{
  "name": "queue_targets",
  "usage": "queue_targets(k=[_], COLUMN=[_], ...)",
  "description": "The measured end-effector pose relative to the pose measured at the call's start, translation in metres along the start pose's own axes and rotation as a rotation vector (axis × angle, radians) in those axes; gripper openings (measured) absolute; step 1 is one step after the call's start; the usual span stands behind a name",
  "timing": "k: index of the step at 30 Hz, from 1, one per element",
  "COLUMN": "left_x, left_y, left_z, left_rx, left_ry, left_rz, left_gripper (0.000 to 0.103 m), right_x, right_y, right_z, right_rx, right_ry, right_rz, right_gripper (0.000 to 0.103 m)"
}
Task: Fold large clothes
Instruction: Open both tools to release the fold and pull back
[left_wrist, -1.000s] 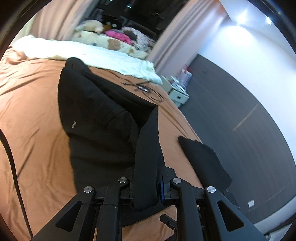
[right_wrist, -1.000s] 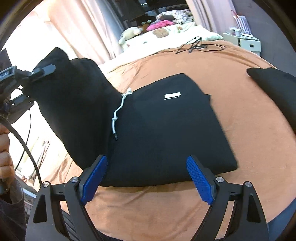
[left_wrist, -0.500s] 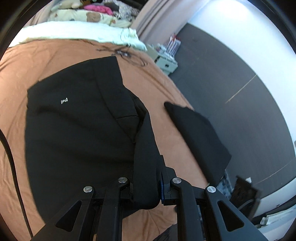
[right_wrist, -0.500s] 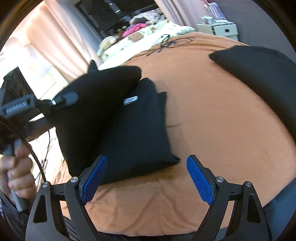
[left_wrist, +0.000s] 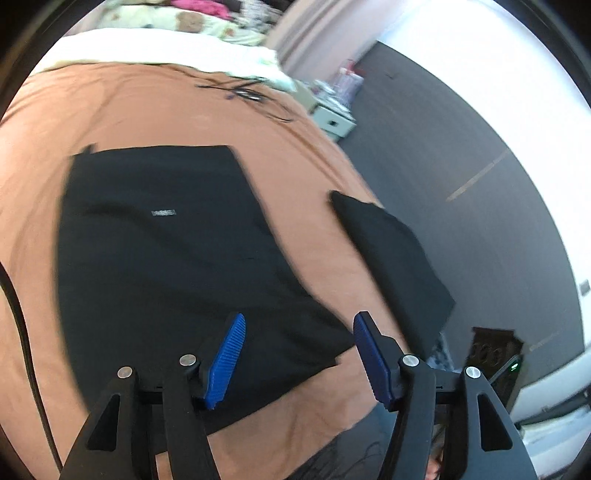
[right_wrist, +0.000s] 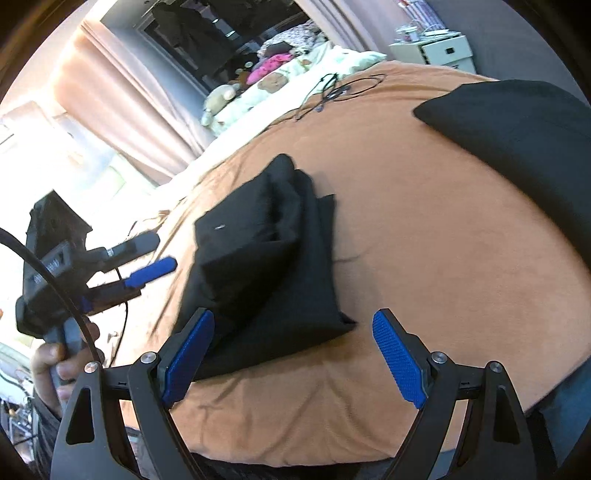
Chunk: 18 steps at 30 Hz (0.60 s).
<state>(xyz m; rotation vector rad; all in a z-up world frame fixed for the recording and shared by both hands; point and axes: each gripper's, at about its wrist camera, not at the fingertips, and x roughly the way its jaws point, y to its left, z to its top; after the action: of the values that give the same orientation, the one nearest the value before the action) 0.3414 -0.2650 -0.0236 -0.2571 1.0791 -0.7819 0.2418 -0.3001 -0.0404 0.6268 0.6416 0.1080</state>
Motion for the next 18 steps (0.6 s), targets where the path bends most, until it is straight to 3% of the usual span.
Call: queue_targets(k=[6, 13, 15, 16, 17, 18], left_x=[-0.027, -0.032, -0.031, -0.027, -0.026, -0.023], left_y=[0.052, 0.104, 0.113, 0.115, 0.115, 0.113], left_z=[-0.025, -0.054, -0.061, -0.064, -0.064, -0.065], left_rx=[-0.08, -0.195, -0.213, -0.217, -0.217, -0.215], left_ry=[-0.031, -0.014, -0.002, 0.006, 0.011, 0.016], left_rz=[0.156, 0.233, 0.234, 0.231, 0.227, 0.223], left_gripper=[0.063, 0.063, 0.063, 0.063, 0.063, 0.063], right_x=[0.028, 0.057, 0.062, 0.064, 0.065, 0.066], right_y=[0.01, 0.027, 0.031, 0.031, 0.029, 0.028], right_z=[0.014, 0.03, 0.034, 0.036, 0.037, 0.038], right_rx=[0.007, -0.024, -0.04, -0.04, -0.028, -0.018], right_ry=[0.019, 0.052, 0.063, 0.071, 0.075, 0.073], right_rz=[0.046, -0.001, -0.014, -0.023, -0.02, -0.017], right_gripper=[0.087, 0.085, 0.066, 0.047, 0.036, 0.032])
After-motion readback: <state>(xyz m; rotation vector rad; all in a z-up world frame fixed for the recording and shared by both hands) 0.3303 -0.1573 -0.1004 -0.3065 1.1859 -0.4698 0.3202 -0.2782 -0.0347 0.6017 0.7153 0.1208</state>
